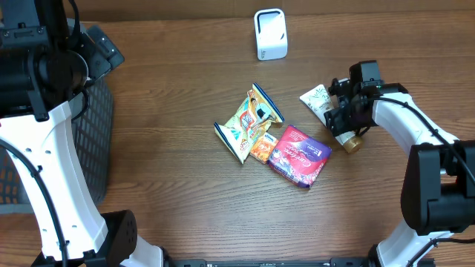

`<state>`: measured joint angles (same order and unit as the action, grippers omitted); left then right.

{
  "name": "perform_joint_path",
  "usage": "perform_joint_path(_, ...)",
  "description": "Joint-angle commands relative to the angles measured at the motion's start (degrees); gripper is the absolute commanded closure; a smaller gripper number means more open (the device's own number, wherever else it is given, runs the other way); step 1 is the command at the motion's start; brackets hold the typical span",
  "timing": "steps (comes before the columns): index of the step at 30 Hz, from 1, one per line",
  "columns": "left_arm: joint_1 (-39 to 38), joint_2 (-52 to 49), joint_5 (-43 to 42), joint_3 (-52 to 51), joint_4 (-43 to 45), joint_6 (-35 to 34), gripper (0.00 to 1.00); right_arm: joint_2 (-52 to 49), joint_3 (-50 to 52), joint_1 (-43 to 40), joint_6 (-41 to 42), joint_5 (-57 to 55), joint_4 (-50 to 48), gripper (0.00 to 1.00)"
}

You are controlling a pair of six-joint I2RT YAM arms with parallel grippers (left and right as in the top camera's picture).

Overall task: Scan the item barcode
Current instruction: 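Close the right gripper on the Pantene tube, then lift the tube and carry it toward the scanner window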

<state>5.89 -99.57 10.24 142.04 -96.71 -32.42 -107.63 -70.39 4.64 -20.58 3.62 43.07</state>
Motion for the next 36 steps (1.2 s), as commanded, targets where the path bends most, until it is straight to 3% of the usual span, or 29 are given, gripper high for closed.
perform_joint_path(1, 0.17, 0.20, 0.24, -0.24, -0.09, 0.72, 0.00, 0.13, 0.55, 0.28, -5.03, 2.34, -1.33, 0.30)
perform_joint_path(6, 0.17, 0.20, 0.24, -0.24, -0.09, 0.72, 0.00, 0.13, 1.88, 0.28, -4.96, 3.76, -2.80, 0.42)
perform_joint_path(24, 0.20, 0.20, 0.24, -0.24, -0.09, 0.72, 0.00, 0.09, 5.35, 0.28, -4.96, 3.93, -6.54, 0.45)
perform_joint_path(33, 0.17, 0.20, 0.24, -0.24, -0.09, 0.72, 0.00, 0.09, 5.51, 0.26, 1.60, 3.98, -7.89, 0.74)
perform_joint_path(36, 0.17, 0.20, 0.24, -0.24, -0.09, 0.72, 0.00, 0.11, 4.04, 0.26, 4.70, 3.98, -7.72, 0.76)
